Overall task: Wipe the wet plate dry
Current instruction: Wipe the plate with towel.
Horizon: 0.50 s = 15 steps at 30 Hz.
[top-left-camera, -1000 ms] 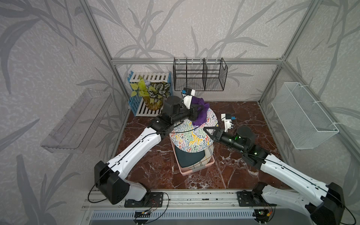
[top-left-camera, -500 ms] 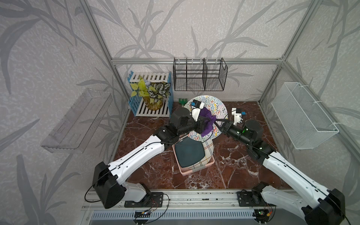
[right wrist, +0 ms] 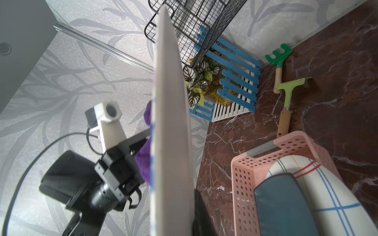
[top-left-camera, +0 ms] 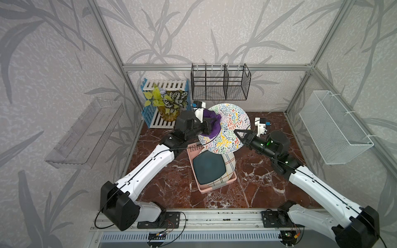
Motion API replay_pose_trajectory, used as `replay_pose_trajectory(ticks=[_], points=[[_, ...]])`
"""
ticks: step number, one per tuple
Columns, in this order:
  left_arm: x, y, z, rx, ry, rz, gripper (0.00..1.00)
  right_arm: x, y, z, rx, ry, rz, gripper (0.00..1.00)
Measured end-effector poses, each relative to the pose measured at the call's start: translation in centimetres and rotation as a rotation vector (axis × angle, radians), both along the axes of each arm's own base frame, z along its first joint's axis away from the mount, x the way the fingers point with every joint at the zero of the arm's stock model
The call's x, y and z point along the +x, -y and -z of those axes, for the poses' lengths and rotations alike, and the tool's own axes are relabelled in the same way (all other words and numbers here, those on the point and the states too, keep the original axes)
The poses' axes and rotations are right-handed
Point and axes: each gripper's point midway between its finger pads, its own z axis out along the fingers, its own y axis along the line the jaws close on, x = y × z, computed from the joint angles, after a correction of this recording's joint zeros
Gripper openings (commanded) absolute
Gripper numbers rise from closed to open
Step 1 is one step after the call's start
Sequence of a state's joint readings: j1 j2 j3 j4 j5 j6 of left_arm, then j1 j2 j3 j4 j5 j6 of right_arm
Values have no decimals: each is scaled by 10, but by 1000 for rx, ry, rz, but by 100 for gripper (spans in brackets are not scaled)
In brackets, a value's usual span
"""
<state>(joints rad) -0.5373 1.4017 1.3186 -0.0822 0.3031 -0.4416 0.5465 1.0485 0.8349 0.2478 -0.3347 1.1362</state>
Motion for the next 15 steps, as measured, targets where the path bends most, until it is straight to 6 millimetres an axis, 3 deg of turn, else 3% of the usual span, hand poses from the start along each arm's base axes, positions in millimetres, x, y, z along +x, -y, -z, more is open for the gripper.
replay_pose_trajectory(ticks=[4,7,9,12,14,15], points=[[0,46,-15,-25,18,115,0,3,4,-2,18,-9,9,0],[-13,57,-8,-103,-23,188,0,19,28,-4,46,-27,70,0],[-13,38,-3,-202,-65,185,0,32,54,-12,76,-20,142,0],[7,-24,-14,-424,-103,81,0,43,95,-31,169,4,240,0],[20,-62,-26,-581,-117,10,0,40,111,-59,260,77,270,0],[22,-72,-33,-655,-121,2,0,35,113,-74,308,117,260,0]])
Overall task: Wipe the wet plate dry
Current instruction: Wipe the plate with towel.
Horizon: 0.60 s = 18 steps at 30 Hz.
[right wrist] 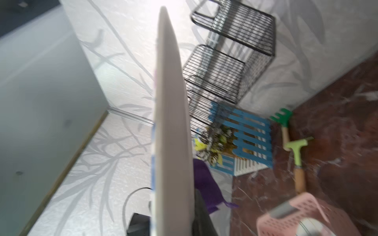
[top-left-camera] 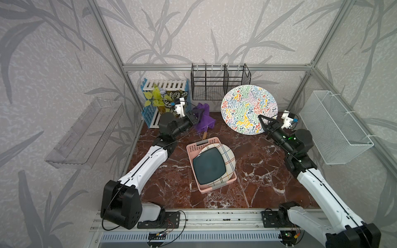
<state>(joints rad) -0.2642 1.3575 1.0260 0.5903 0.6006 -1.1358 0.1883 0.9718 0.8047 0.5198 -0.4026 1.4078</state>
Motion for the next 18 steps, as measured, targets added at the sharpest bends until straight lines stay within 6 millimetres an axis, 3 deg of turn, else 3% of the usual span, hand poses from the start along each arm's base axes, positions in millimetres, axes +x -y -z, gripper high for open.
replay_pose_trajectory(ticks=[2,4,7,11,14,18], points=[[-5,-1,-20,-146,-6,42,0,-15,-6,-31,70,105,-46,0],[-20,11,-47,-289,15,141,0,-32,-20,-51,114,183,-118,0],[-39,31,-78,-416,39,270,0,-44,-47,-52,121,199,-210,0],[-60,53,-115,-542,69,399,0,-41,-84,-38,129,155,-309,0],[-66,67,-120,-607,54,450,0,-41,-95,-50,164,192,-335,0],[-91,112,-111,-628,-9,546,0,-32,-101,-77,197,252,-339,0]])
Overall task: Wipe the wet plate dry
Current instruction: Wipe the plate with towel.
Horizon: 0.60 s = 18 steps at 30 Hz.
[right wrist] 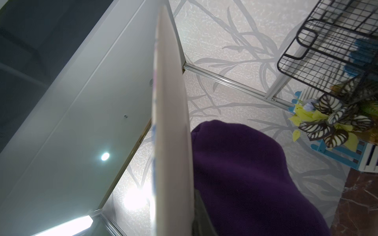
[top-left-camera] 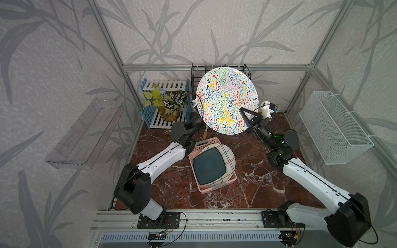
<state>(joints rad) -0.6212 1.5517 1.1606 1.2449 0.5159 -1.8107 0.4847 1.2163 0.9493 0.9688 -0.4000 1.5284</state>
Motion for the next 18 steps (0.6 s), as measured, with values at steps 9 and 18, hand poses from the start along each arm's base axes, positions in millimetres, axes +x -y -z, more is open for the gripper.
replay_pose_trajectory(ticks=[9,18], points=[[14,-27,-16,-70,29,-64,0,11,28,3,34,-35,103,0],[-5,2,-26,-155,49,23,0,-14,1,-14,35,52,28,0]])
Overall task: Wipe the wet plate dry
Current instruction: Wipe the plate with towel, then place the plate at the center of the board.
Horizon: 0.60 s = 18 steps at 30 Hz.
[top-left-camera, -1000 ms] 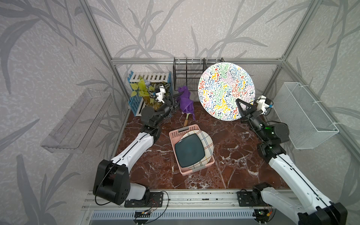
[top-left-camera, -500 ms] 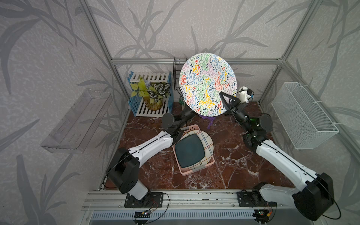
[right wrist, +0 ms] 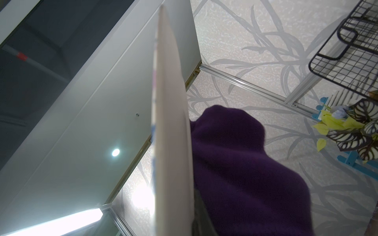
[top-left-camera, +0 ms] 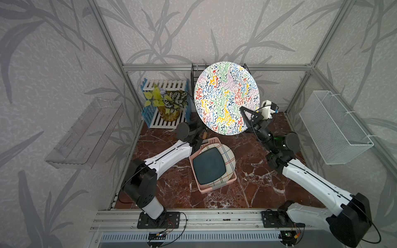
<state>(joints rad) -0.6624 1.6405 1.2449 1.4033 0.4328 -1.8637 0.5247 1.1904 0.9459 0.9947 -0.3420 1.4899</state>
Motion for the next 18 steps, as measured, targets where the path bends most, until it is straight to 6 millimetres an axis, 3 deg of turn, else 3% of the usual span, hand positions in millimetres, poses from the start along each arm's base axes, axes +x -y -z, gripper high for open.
replay_pose_trajectory(ticks=[4,6,8,10,12,15,18], points=[[2,0,46,77,-66,-21,0,37,39,10,-28,-63,130,0],[6,-15,74,157,-100,-91,0,56,65,28,-64,-137,219,0],[9,-37,86,244,-99,-187,0,64,89,53,-117,-227,313,0],[13,-62,83,347,-65,-333,0,55,110,82,-194,-328,406,0],[15,-88,74,462,-24,-511,0,33,122,102,-263,-388,463,0],[13,-111,61,631,25,-724,0,-6,145,131,-323,-462,557,0],[18,-130,78,796,15,-852,0,-25,174,170,-343,-563,679,0]])
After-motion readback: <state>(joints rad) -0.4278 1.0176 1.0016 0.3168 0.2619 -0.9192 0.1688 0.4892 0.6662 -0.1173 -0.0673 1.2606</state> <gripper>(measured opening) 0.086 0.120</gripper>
